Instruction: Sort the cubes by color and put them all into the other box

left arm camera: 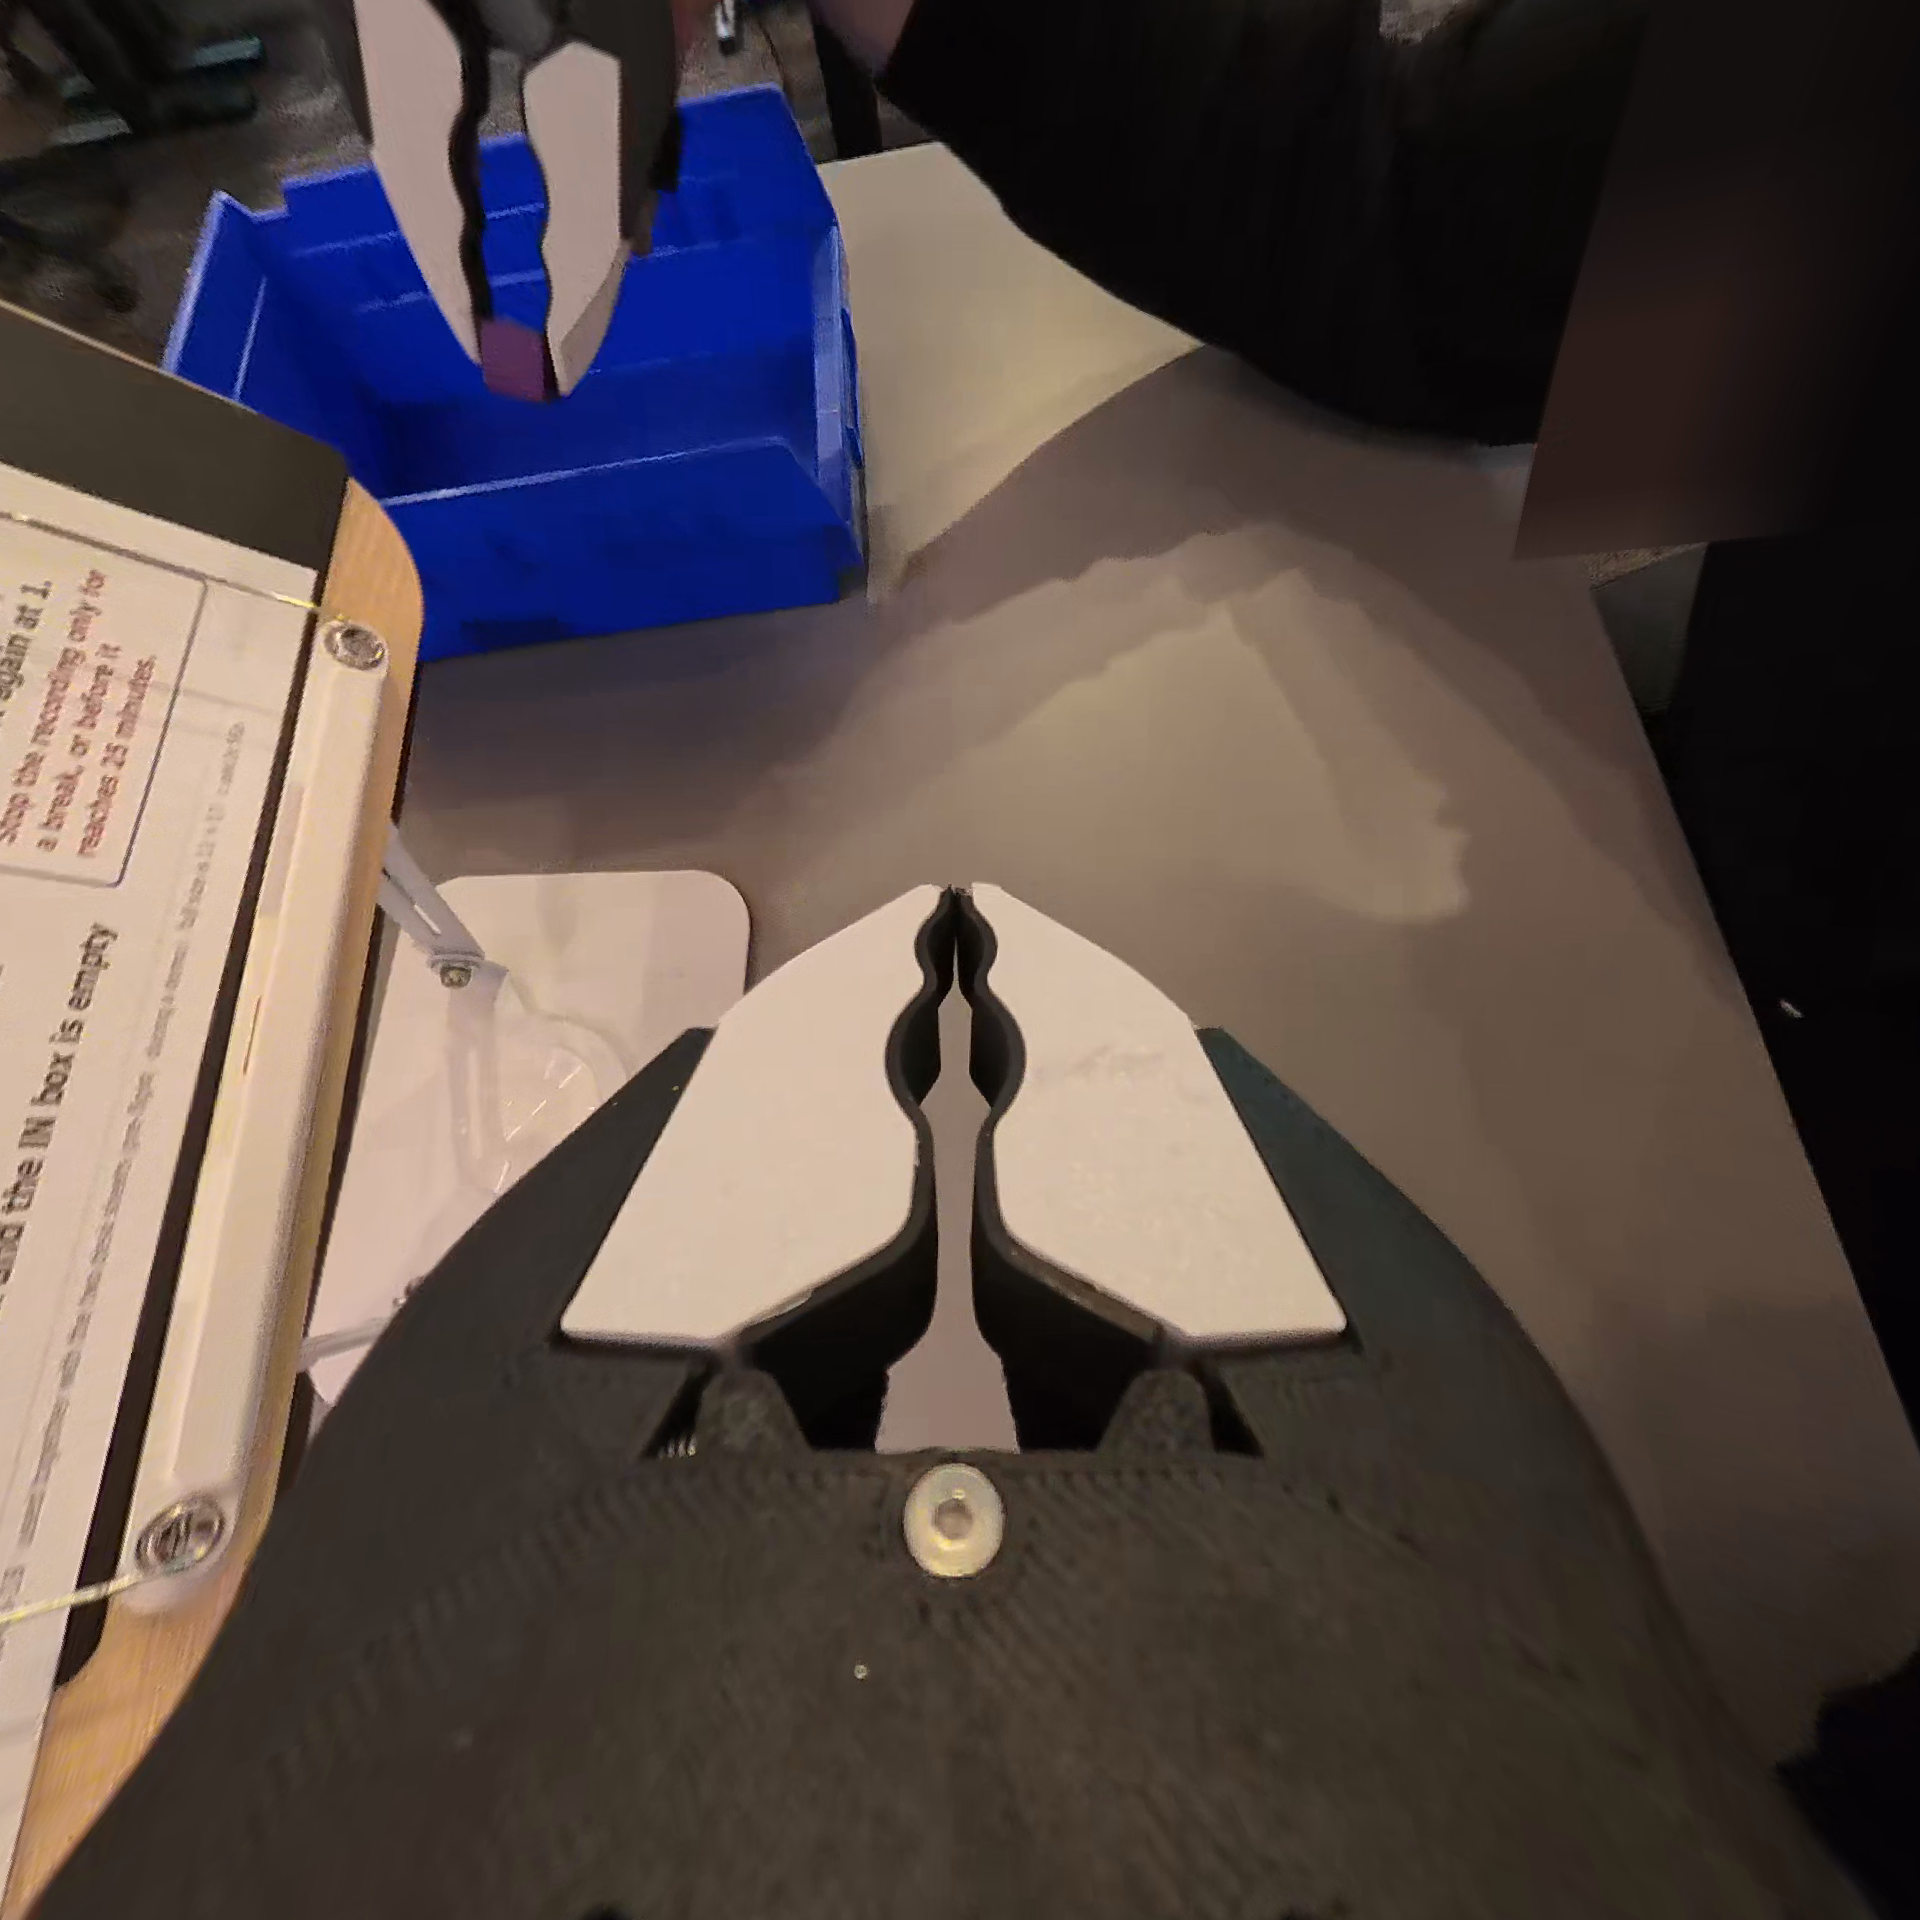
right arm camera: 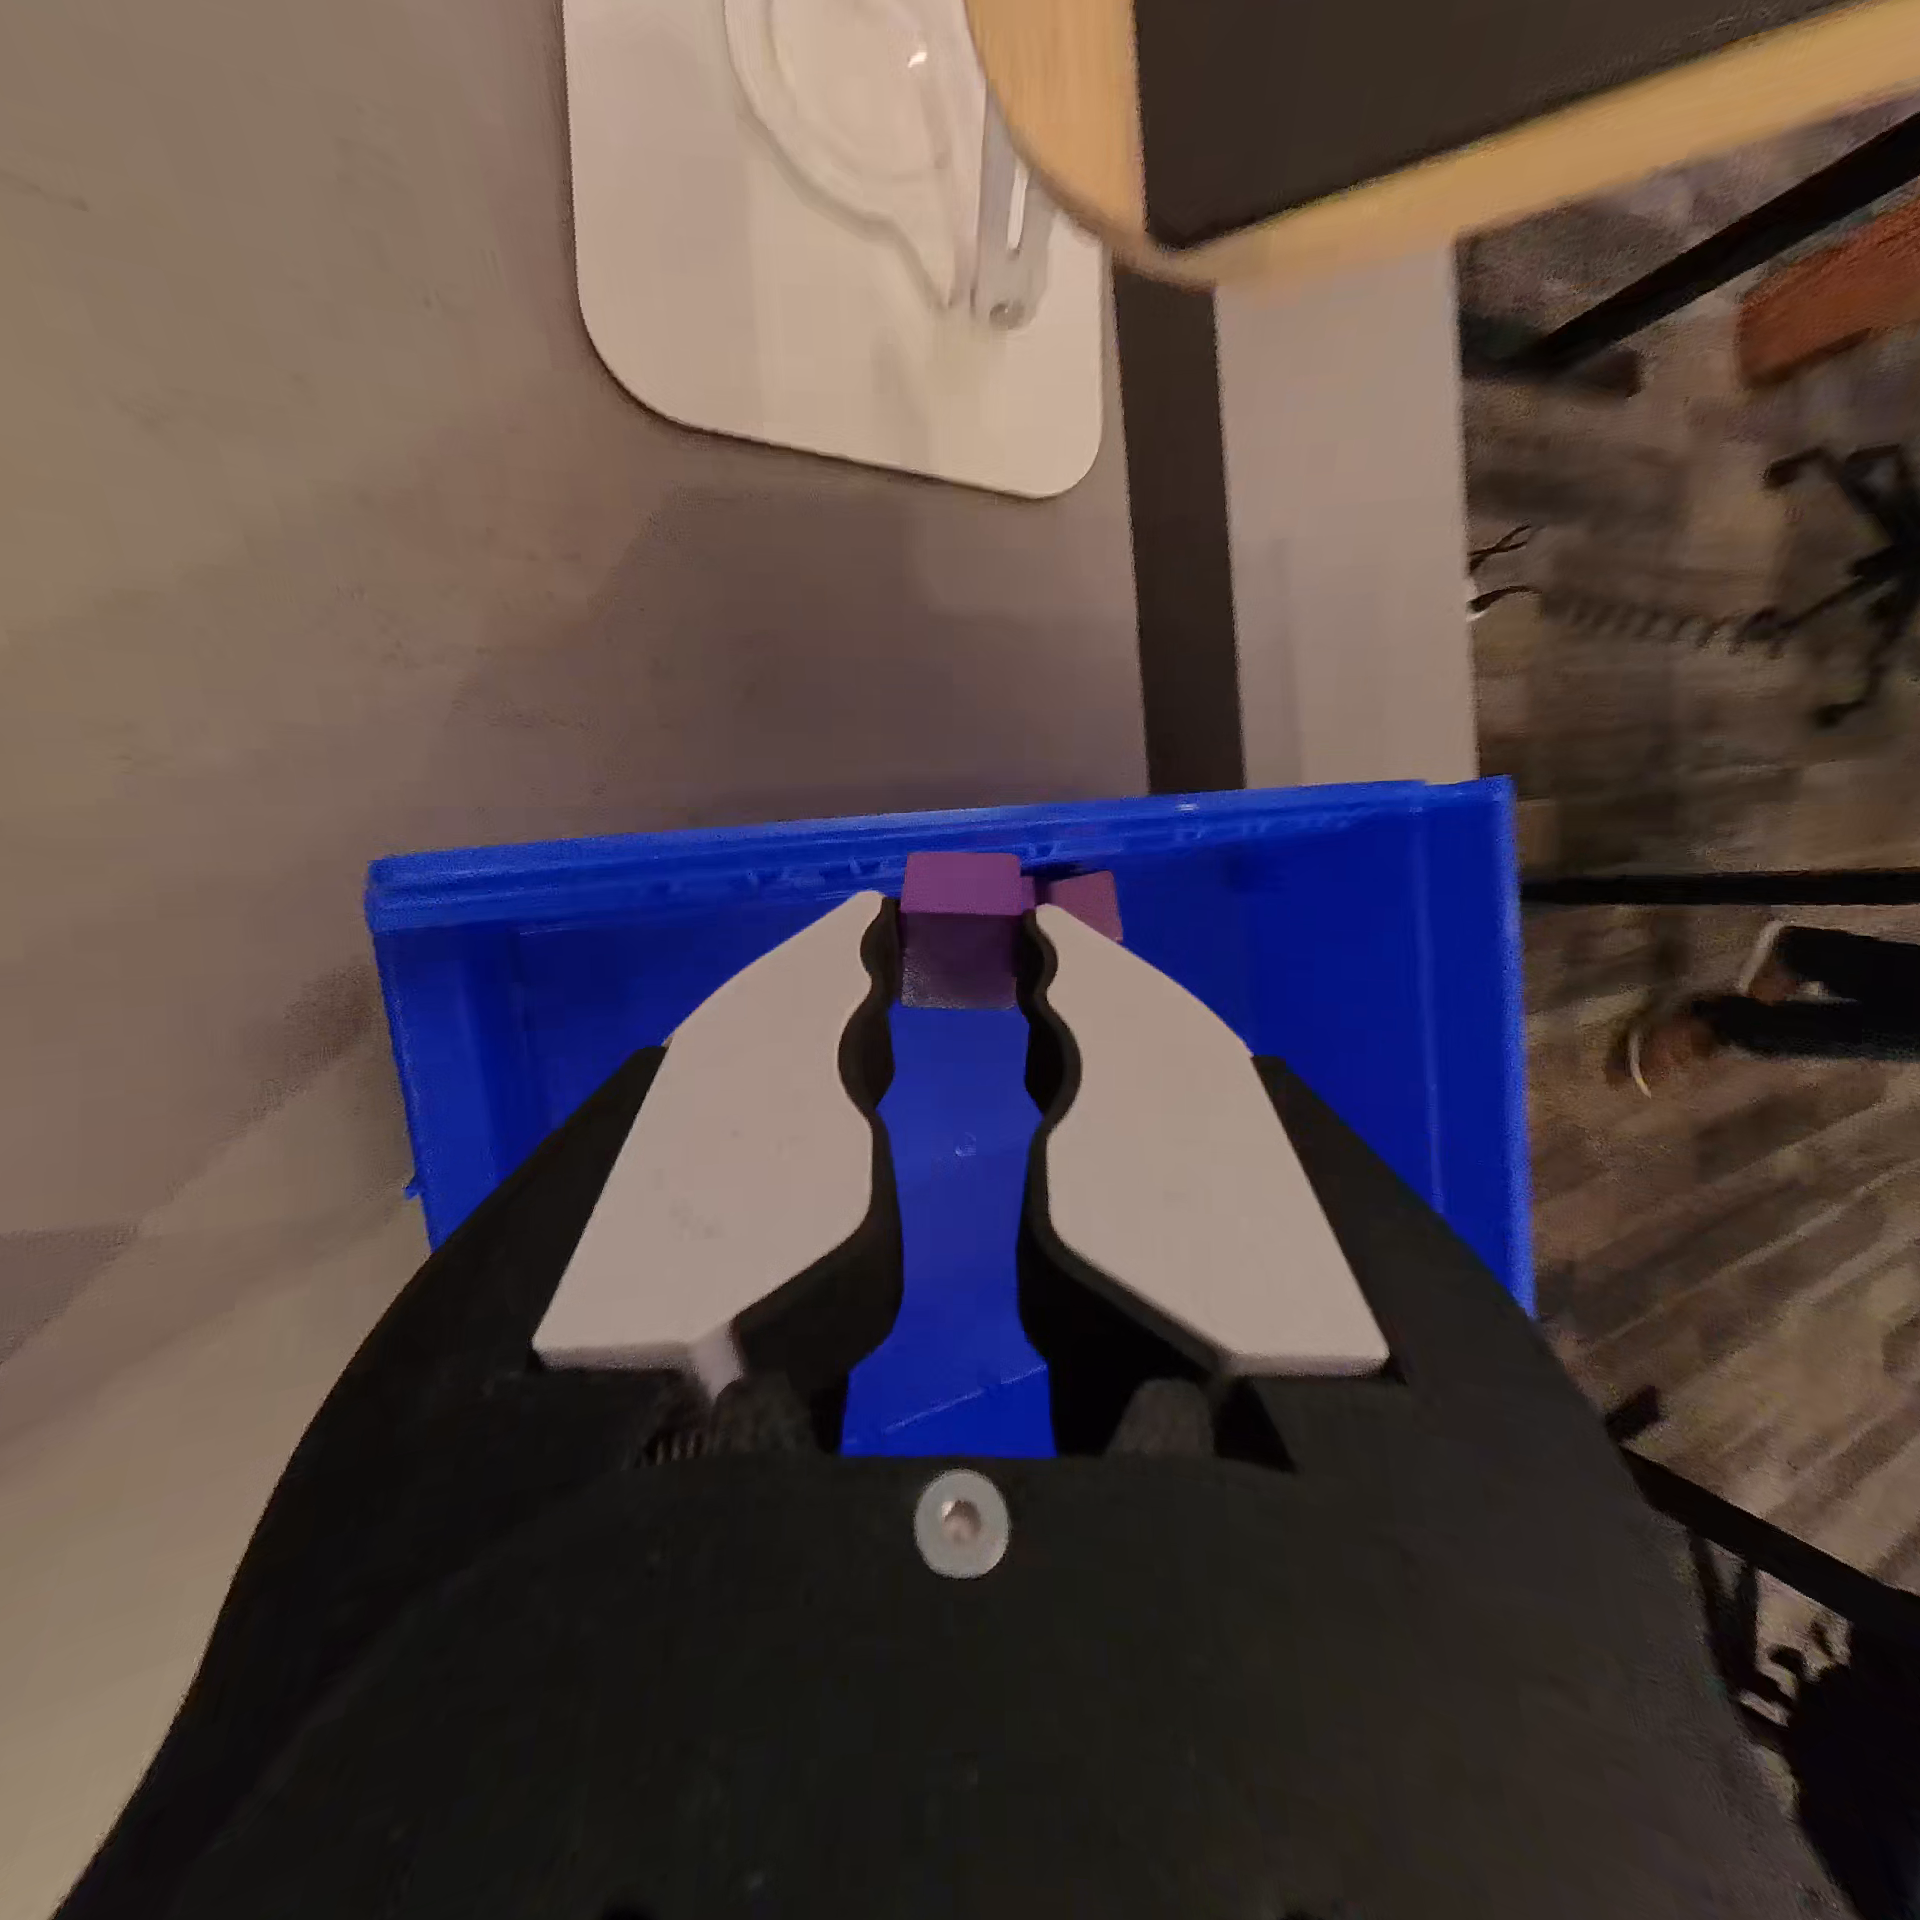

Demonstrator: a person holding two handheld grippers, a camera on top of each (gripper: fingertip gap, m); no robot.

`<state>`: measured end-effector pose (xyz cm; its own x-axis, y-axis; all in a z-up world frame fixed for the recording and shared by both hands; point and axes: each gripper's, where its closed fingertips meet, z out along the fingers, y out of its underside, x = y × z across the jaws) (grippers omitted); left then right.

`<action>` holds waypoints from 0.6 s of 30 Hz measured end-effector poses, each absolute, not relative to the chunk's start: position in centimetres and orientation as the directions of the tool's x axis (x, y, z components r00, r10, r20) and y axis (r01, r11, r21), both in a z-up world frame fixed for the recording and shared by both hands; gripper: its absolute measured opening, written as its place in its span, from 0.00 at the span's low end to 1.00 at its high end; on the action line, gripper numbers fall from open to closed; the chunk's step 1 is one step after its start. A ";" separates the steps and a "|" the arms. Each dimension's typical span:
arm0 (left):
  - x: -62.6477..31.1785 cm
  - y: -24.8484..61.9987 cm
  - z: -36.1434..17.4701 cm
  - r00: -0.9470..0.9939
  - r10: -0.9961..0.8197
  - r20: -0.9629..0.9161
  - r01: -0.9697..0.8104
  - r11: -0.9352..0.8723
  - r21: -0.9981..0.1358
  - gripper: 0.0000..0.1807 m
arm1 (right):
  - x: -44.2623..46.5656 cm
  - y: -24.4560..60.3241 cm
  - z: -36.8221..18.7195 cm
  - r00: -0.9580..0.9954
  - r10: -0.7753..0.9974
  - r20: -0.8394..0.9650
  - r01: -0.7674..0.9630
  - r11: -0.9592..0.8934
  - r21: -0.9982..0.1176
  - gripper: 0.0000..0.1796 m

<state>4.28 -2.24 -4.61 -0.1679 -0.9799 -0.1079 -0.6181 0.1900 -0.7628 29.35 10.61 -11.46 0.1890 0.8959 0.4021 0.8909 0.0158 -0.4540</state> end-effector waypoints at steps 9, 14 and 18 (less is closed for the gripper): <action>6.8 -2.4 -6.0 -0.189 -0.978 -0.090 -0.649 0.194 -0.736 0.00 | 30.6 12.2 -20.2 0.180 0.960 0.215 0.957 -0.121 -0.263 0.12; 6.9 -2.6 -6.5 -0.198 -0.977 -0.085 -0.661 0.197 -0.724 0.00 | 31.0 12.5 -22.1 0.186 0.966 0.181 0.962 -0.142 -0.232 0.12; 6.8 -2.6 -6.8 -0.201 -0.976 -0.079 -0.669 0.196 -0.717 0.00 | 30.8 13.0 -22.8 0.193 0.964 0.183 0.964 -0.152 -0.216 0.12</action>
